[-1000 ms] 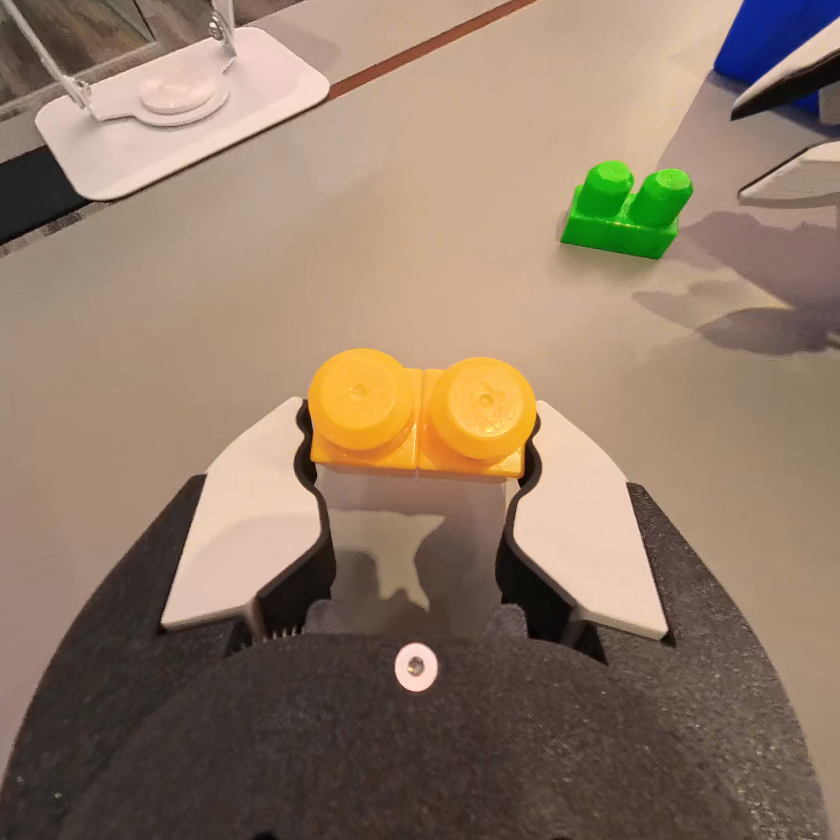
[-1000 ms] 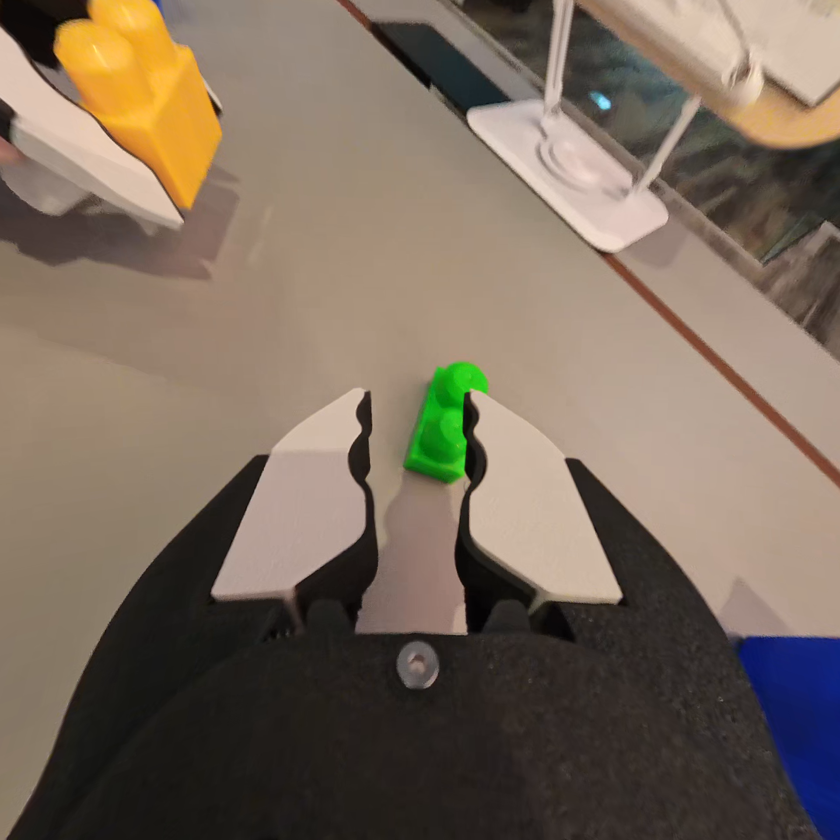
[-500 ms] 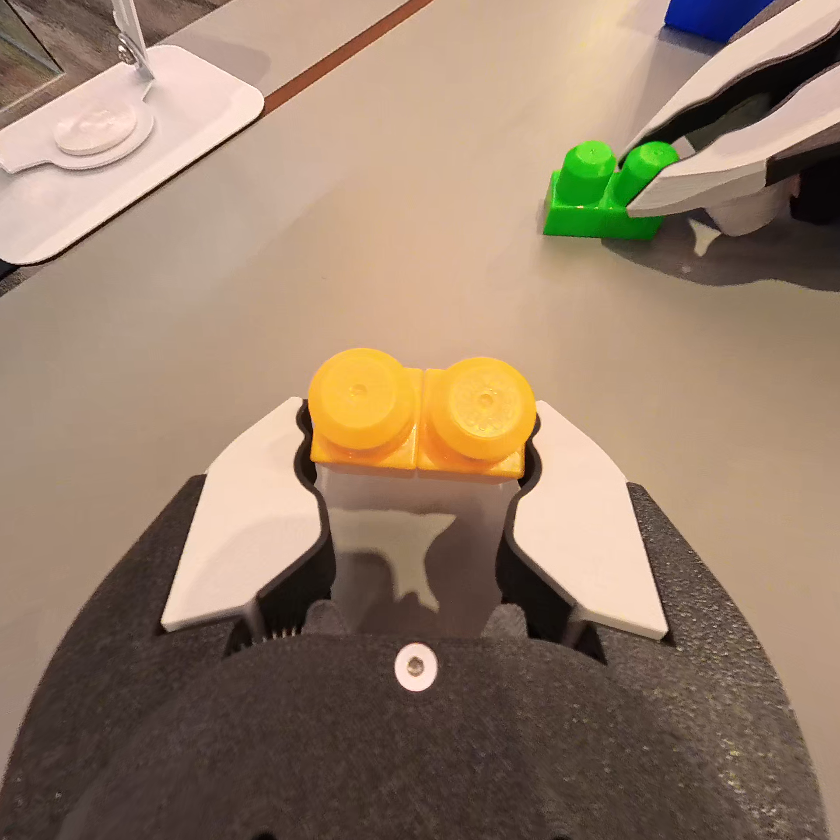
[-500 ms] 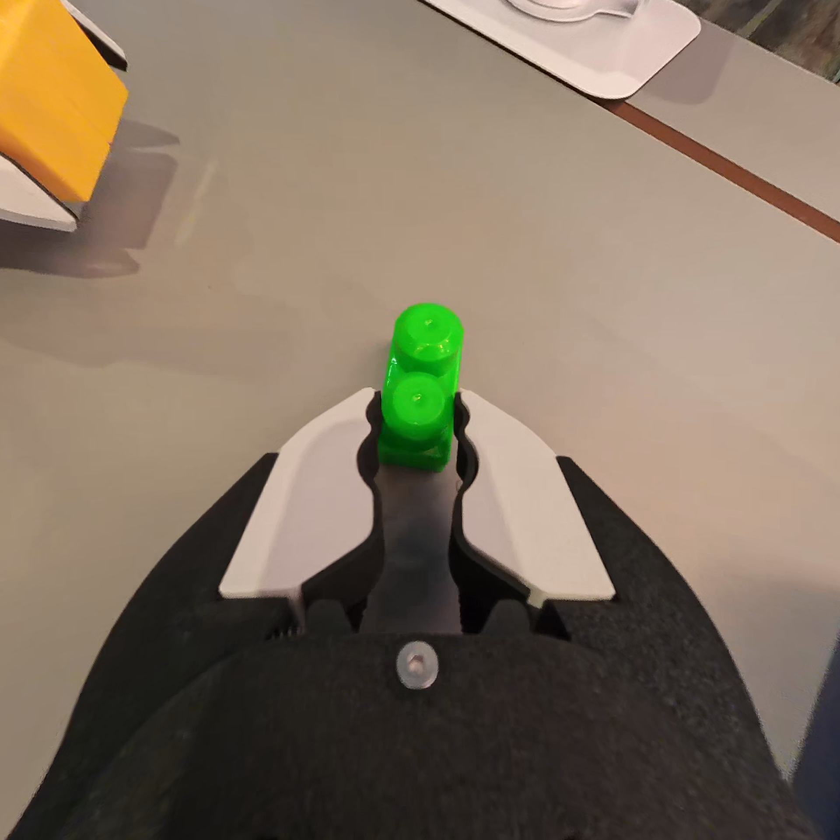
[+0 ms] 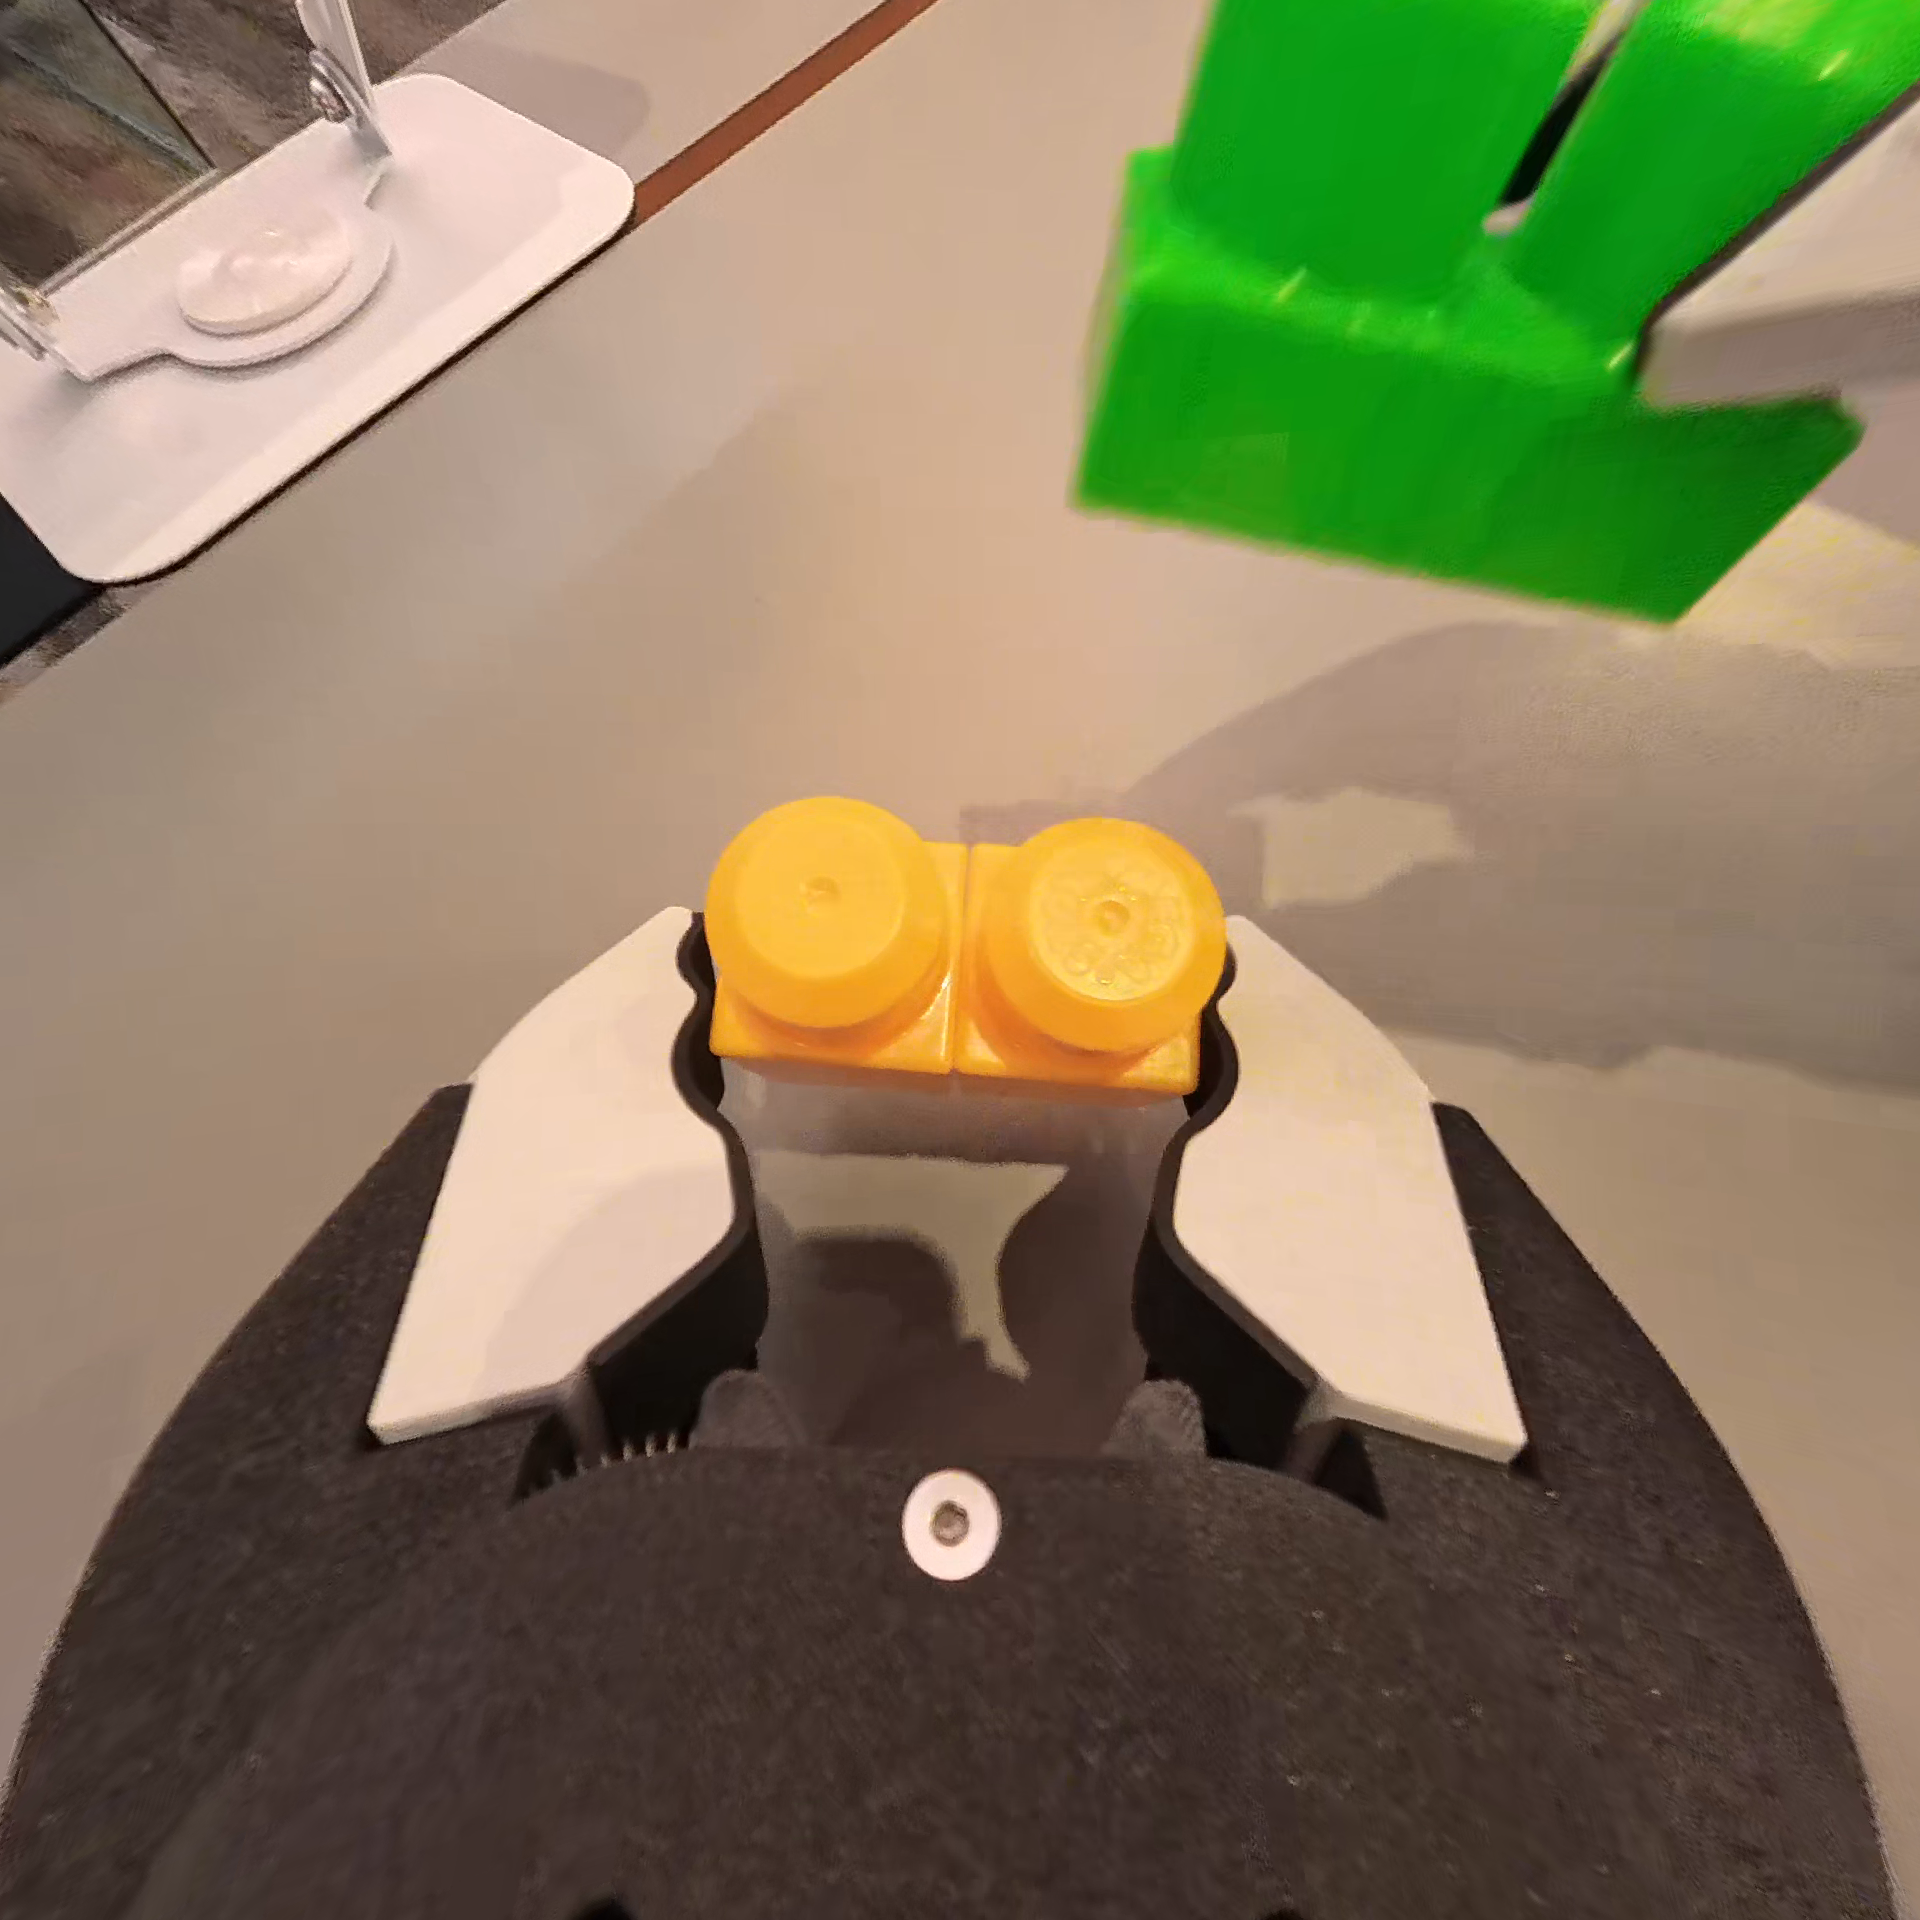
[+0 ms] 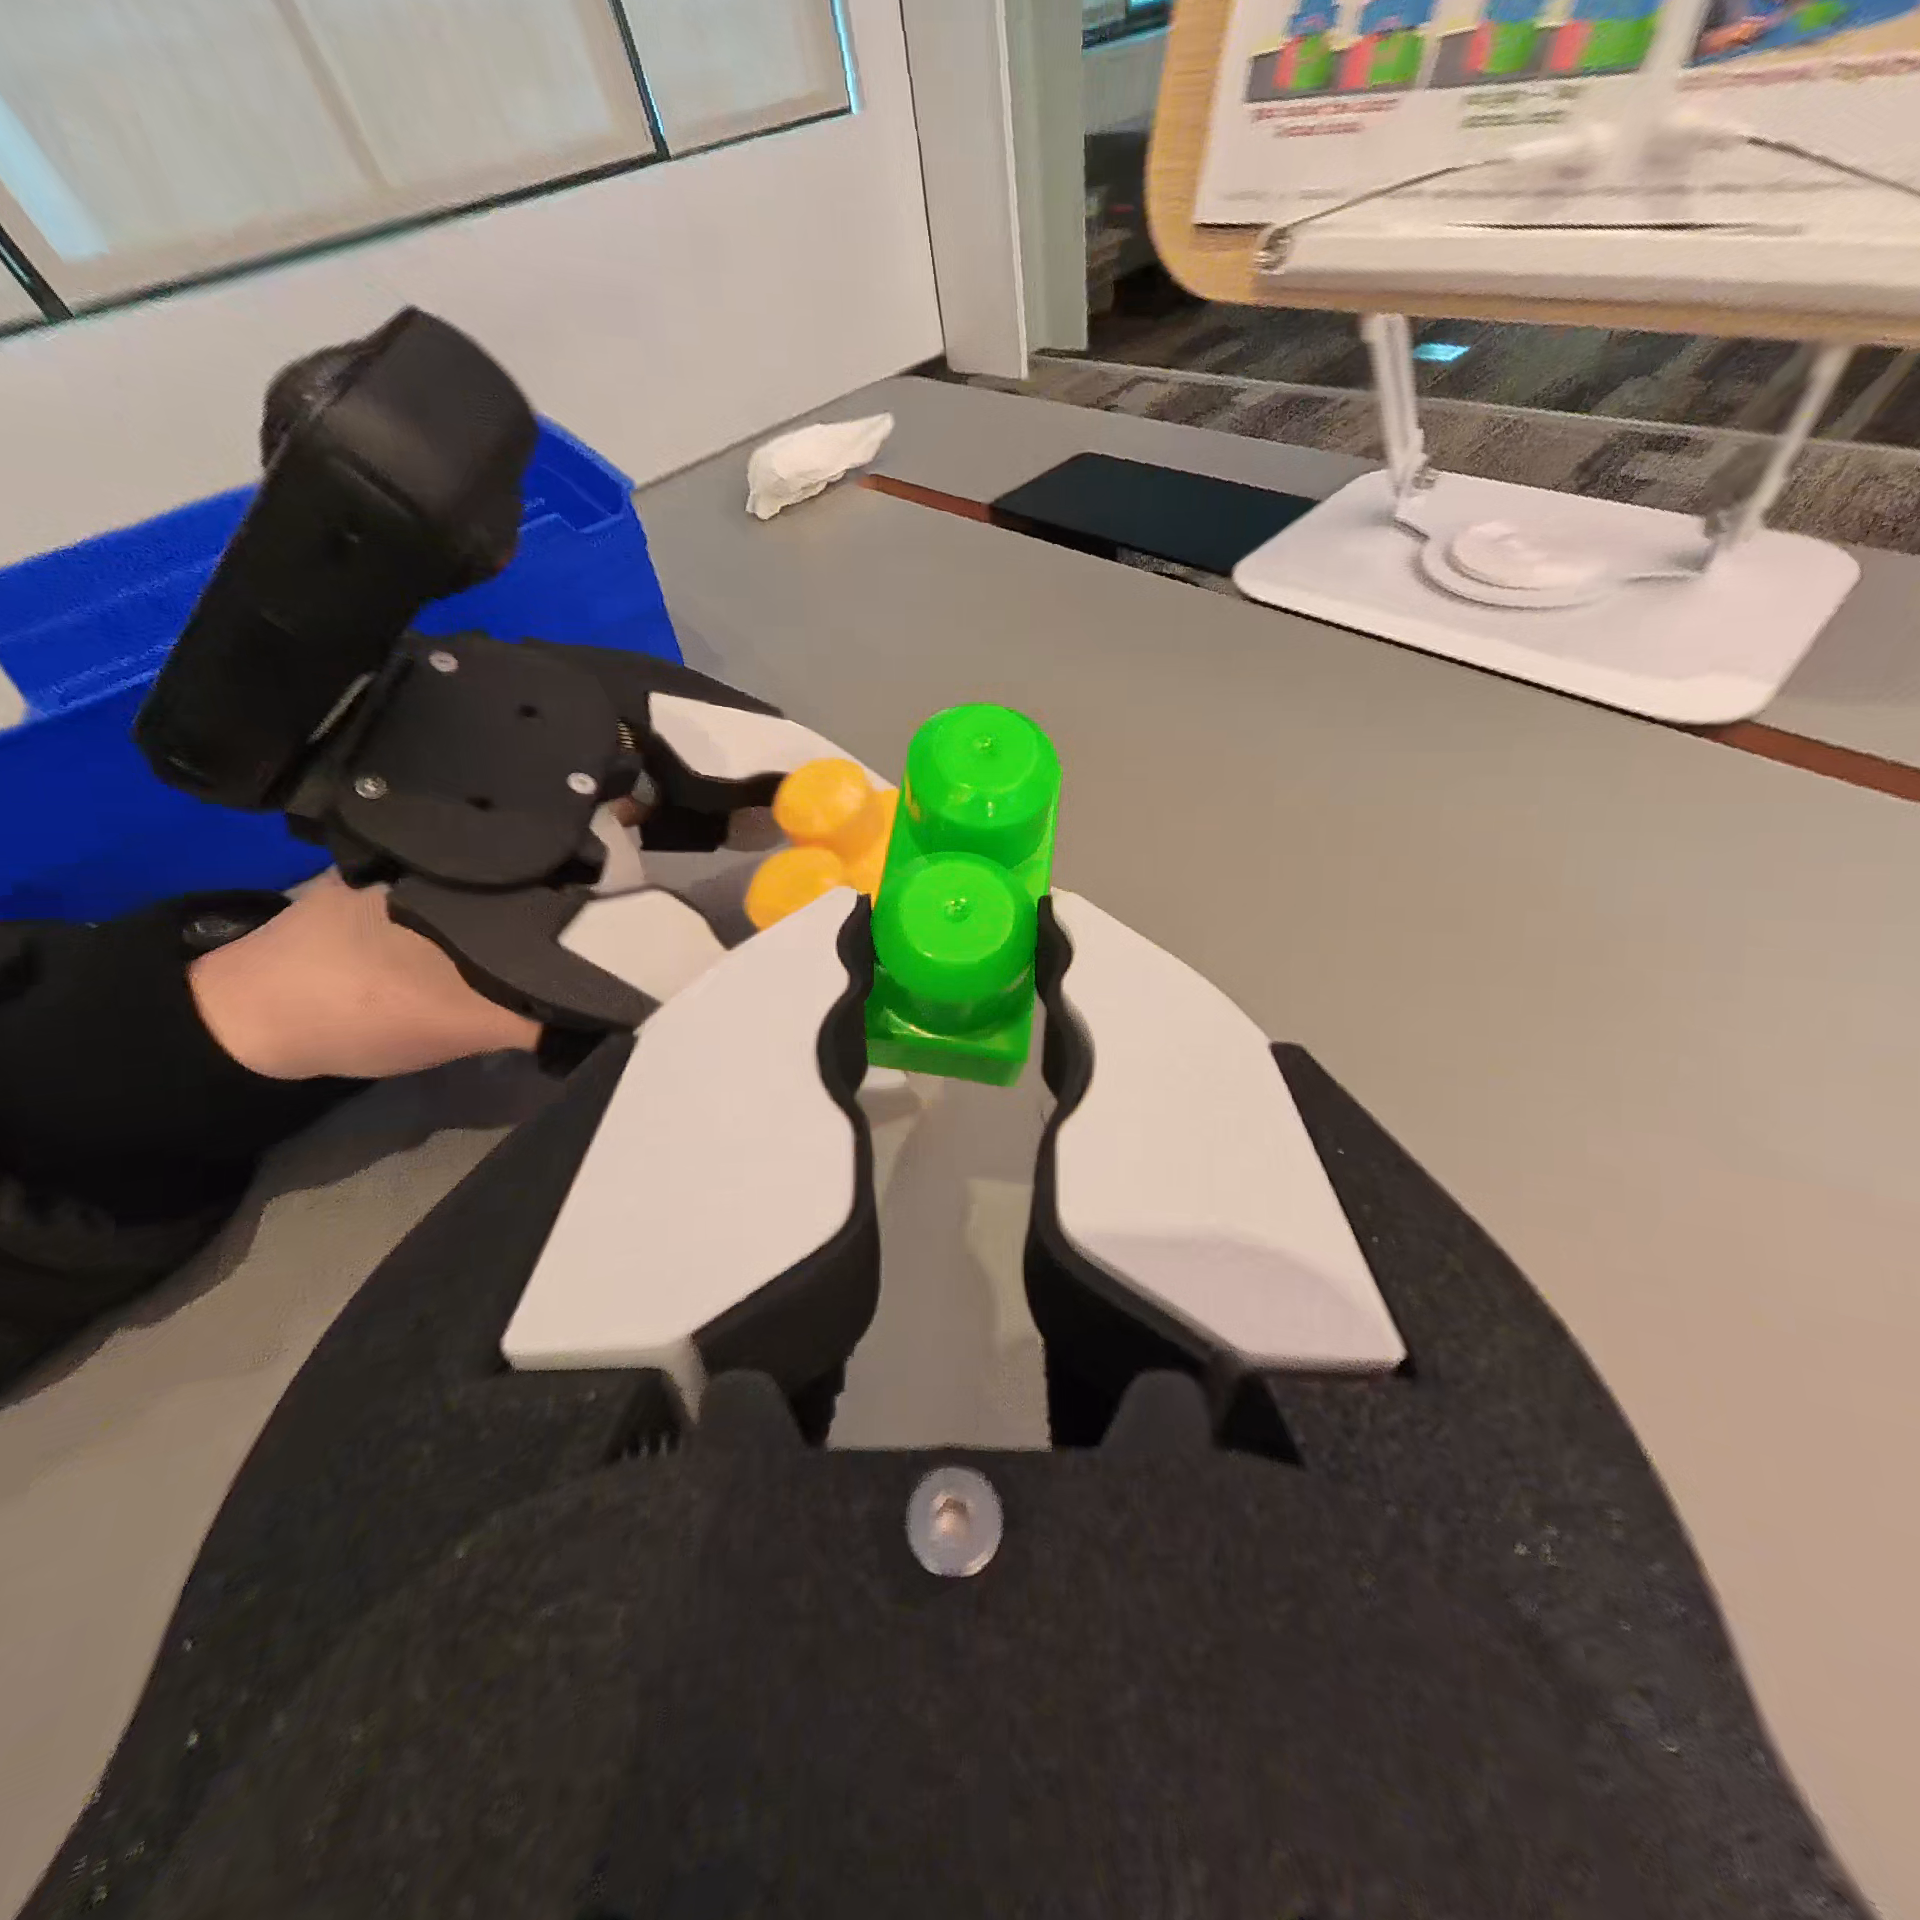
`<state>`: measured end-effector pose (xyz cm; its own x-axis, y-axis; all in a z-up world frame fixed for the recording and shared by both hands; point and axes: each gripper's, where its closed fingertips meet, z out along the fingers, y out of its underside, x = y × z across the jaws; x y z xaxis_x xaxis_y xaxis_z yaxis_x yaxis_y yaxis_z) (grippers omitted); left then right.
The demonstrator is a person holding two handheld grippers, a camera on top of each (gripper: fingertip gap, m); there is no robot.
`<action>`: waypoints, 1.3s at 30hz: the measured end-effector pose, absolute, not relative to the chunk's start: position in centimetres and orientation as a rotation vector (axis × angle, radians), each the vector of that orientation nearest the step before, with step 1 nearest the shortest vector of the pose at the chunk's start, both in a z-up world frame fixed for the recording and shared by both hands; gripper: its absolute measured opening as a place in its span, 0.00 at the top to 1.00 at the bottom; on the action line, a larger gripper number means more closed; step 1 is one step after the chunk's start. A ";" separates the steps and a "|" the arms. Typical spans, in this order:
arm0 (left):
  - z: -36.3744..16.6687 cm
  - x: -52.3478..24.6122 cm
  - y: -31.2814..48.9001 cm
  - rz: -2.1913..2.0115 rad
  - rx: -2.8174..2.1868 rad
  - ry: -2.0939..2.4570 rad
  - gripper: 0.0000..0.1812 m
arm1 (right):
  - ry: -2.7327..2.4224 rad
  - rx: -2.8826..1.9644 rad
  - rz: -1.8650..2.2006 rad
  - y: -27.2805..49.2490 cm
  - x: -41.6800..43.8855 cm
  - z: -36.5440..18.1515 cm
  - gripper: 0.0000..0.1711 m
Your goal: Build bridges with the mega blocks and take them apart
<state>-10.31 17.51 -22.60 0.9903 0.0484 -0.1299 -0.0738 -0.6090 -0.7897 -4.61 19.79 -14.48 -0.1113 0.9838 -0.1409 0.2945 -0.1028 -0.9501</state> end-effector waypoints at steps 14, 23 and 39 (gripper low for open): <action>-22.9 -10.2 17.7 0.191 -2.229 0.031 0.51 | -1.647 -1.361 0.924 15.1 -9.0 -16.3 0.83; -23.1 -10.2 17.7 0.169 -2.219 0.015 0.51 | -1.676 -1.353 0.929 15.1 -9.3 -16.7 0.83; -22.5 -9.9 17.9 0.170 -2.190 0.044 0.51 | -1.571 -1.364 1.236 15.9 -8.2 -14.4 0.73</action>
<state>-9.95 17.87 -22.46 0.9899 0.0308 -0.1386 -0.0945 -0.5850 -0.8055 -8.23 15.89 -14.36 -0.1947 0.9780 -0.0749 0.3030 -0.0126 -0.9529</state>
